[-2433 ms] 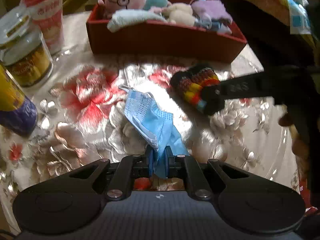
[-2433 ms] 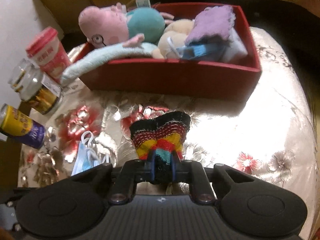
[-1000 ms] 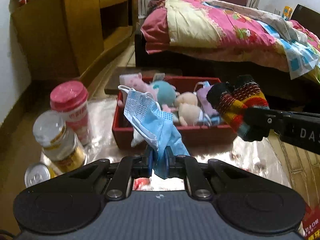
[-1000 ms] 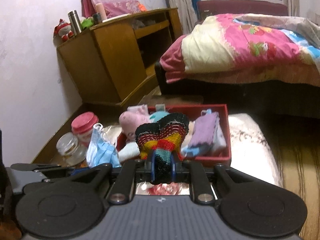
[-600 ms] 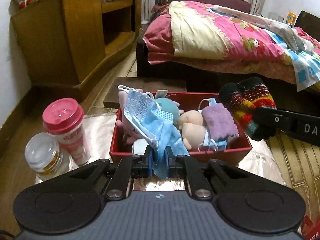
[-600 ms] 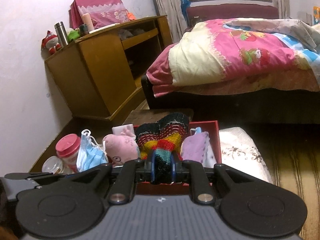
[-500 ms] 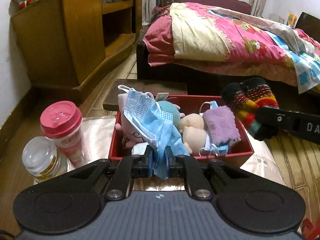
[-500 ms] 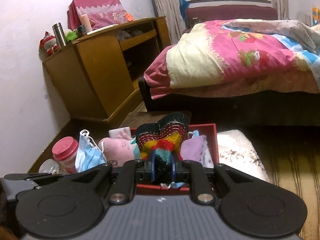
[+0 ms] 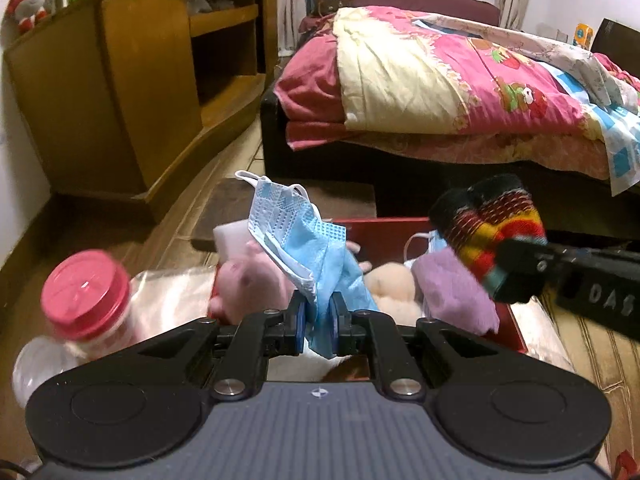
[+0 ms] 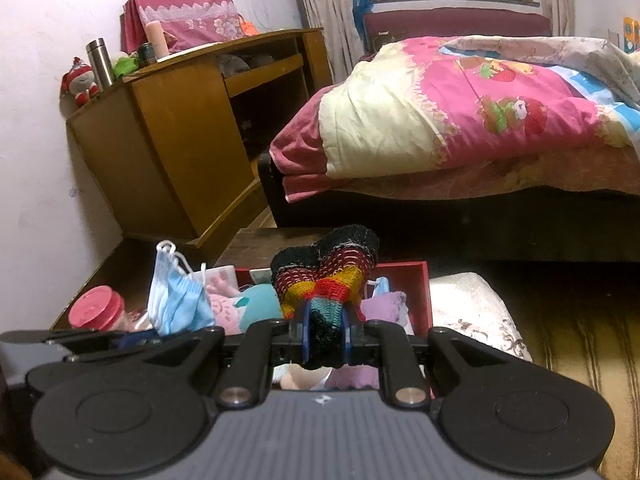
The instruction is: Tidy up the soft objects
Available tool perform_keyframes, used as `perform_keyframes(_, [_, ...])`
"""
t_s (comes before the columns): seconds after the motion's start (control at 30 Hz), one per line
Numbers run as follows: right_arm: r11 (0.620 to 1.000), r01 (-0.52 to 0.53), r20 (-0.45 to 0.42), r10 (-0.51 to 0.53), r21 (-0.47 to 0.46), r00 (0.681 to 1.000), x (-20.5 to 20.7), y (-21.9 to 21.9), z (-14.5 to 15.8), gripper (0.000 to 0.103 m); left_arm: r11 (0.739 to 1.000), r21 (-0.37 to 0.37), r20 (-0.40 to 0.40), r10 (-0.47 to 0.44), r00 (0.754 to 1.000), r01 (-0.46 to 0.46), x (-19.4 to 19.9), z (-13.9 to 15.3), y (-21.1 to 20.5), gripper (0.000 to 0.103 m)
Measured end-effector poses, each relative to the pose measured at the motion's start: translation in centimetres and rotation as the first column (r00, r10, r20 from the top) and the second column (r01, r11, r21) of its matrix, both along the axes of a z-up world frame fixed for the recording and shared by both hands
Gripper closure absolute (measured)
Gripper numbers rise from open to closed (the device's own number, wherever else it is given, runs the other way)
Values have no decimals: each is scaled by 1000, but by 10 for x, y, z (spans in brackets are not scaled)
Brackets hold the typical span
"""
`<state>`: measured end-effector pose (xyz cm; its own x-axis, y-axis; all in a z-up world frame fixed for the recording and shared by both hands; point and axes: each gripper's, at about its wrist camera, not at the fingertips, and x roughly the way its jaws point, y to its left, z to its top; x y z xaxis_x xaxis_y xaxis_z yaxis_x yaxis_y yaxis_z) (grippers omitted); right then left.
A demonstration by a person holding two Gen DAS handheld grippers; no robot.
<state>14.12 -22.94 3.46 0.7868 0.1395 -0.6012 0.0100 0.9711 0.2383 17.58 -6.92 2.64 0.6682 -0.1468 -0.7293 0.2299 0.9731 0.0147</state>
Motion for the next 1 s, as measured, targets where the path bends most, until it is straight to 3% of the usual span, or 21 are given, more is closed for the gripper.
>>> perform_keyframes(0.2, [1000,-1,-42,2,21,999,26,-2,-23,103,999,31,-31,12,999,-11,25,-20,-9,82])
perform_keyframes(0.27, [1000,-4,-65,5,25,998,33,-2,-32,100,999,28,-46,17,999,-16,29,-25,-7,66])
perform_keyframes(0.3, [1000,0,-75,2,25,997,37,-2,-36,97,999,25,-47,21,999,-20,29,-26,-5,53])
perform_keyframes(0.33, [1000,7,-76,-5,28,997,38,-2,-39,96,1000,20,-47,20,999,-19,29,-27,-4,48])
perform_keyframes(0.57, [999,17,-64,-14,39,998,37,-5,-34,95,999,34,-32,24,999,-23,16,-20,-1,43])
perform_keyframes(1.0, [1000,8,-23,-8,22,1000,-7,1,-3,95,999,33,3,19,1000,-19,-30,10,13,41])
